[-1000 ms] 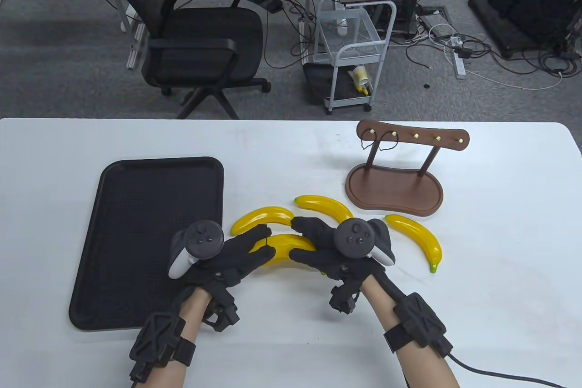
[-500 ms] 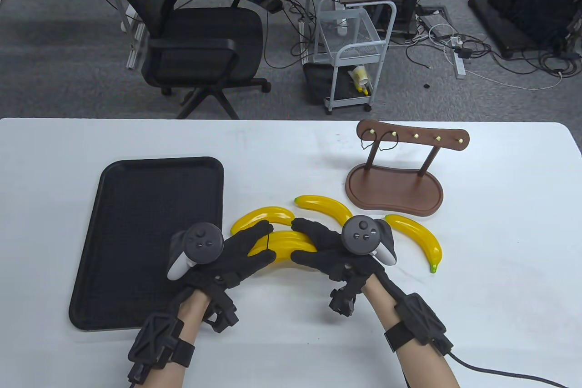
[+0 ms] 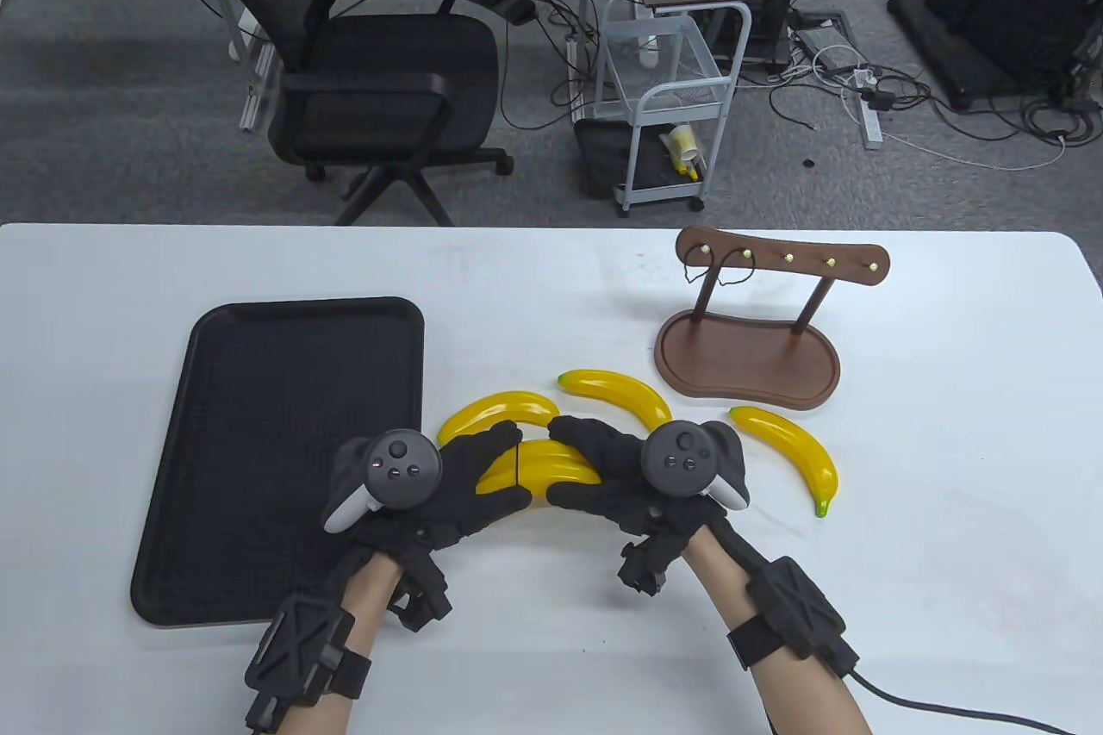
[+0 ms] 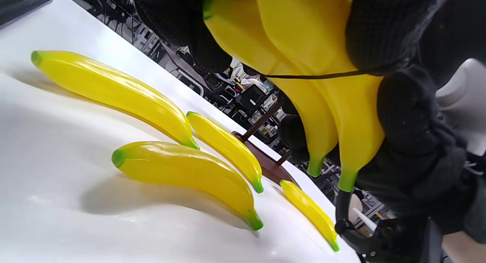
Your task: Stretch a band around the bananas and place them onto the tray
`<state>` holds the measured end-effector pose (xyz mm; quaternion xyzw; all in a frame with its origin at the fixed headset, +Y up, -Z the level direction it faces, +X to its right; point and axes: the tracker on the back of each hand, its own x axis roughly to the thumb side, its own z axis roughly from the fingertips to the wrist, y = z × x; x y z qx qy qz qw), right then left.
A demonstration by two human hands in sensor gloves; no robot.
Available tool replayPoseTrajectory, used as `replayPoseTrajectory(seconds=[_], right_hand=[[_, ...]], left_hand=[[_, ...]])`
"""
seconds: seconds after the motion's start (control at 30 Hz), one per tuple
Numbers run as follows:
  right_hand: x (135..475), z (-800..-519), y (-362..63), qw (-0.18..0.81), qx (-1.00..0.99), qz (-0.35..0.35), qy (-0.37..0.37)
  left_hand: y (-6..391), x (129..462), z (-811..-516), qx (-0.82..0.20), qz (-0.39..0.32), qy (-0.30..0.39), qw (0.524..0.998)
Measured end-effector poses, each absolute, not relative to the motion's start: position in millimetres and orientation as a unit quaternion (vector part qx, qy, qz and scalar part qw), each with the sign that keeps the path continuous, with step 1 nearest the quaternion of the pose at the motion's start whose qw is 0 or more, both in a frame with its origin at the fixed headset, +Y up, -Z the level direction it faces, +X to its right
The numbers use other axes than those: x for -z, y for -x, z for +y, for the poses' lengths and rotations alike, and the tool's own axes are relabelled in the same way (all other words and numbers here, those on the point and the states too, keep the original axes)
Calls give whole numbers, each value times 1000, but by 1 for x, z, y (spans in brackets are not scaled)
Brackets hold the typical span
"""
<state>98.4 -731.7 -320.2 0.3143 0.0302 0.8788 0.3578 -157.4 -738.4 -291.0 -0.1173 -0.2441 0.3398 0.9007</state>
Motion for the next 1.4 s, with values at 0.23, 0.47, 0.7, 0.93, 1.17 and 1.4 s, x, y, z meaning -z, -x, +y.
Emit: replayPoseTrajectory(seconds=[0.23,0.47,0.7,0.93,1.17,1.4], right_hand=[[317,-733,-93,340,-884,27,-320],[316,-735,-90,328,-887,33,-322],[314,-733,-88,296,-895,30,-332],[312,-733,-85,298,-894,25,-334],[310,-732,-82,308,-894,19,-324],[305,-730,-75,267,-909,-7,-320]], left_hand=[[155,290,-741,-327,-245,115,906],[154,291,-742,-329,-244,121,904],[154,291,-742,-325,-237,119,908],[156,292,-741,-325,-229,108,911],[156,292,-740,-322,-224,99,914],[153,291,-738,-314,-219,91,919]])
